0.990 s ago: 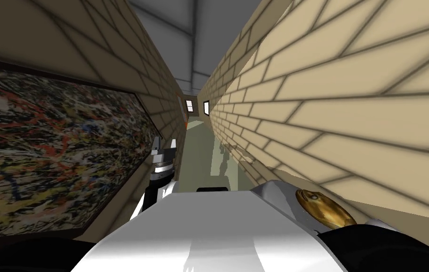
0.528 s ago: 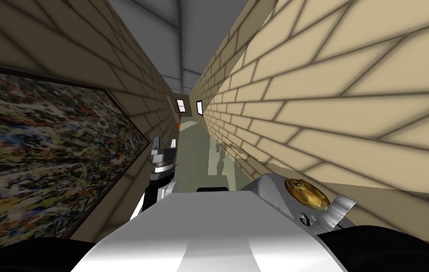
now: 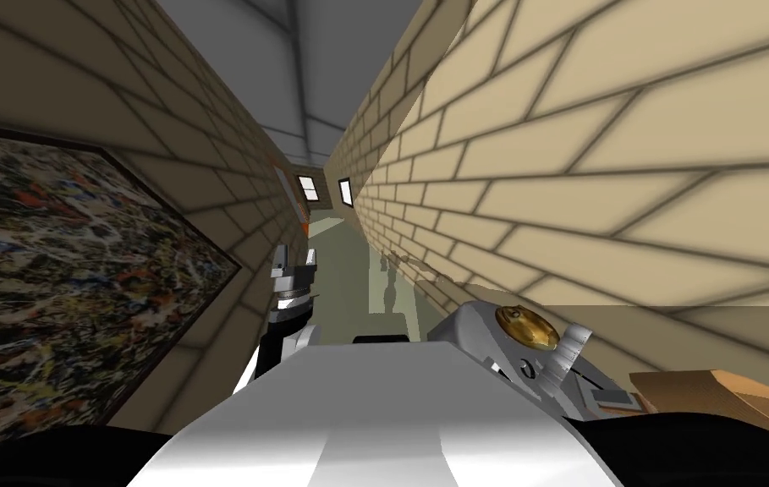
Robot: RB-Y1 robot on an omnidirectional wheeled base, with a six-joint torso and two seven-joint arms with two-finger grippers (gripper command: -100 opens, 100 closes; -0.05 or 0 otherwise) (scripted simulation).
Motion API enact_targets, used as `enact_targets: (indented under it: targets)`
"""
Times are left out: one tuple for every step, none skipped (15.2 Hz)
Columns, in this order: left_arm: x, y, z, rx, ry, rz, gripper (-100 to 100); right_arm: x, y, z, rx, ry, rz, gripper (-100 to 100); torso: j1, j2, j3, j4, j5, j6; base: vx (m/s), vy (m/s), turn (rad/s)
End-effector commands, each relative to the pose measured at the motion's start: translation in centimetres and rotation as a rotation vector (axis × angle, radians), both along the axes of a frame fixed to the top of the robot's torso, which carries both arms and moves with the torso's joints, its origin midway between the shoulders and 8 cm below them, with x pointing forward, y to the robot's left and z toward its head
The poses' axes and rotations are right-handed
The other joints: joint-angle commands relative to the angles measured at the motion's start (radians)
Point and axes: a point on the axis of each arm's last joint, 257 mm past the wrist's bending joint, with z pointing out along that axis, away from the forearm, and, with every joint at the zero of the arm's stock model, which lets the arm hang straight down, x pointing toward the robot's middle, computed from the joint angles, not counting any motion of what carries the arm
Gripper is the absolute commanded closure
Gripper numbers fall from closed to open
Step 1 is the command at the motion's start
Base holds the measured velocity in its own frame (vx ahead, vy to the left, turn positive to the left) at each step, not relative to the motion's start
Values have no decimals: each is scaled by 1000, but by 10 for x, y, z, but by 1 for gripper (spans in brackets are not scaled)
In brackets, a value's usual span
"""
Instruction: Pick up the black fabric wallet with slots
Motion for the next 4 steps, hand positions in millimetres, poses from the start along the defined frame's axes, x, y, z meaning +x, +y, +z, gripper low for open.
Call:
enact_targets:
  targets:
    - [0,0,0,0,0,0,0,4,1,1,1,-2,3,100,0,0,0,0,0,0,8,6,32]
    - [0,0,0,0,0,0,0,4,1,1,1,-2,3,100,0,0,0,0,0,0,1,-1,35]
    - [0,0,0,0,0,0,0,4,1,1,1,-2,3,100,-1,1,1,0,0,0,-2,-4,17]
    - [0,0,0,0,0,0,0,3,1,1,2,-3,3,100,-1,1,1,0,0,0,0,0,0]
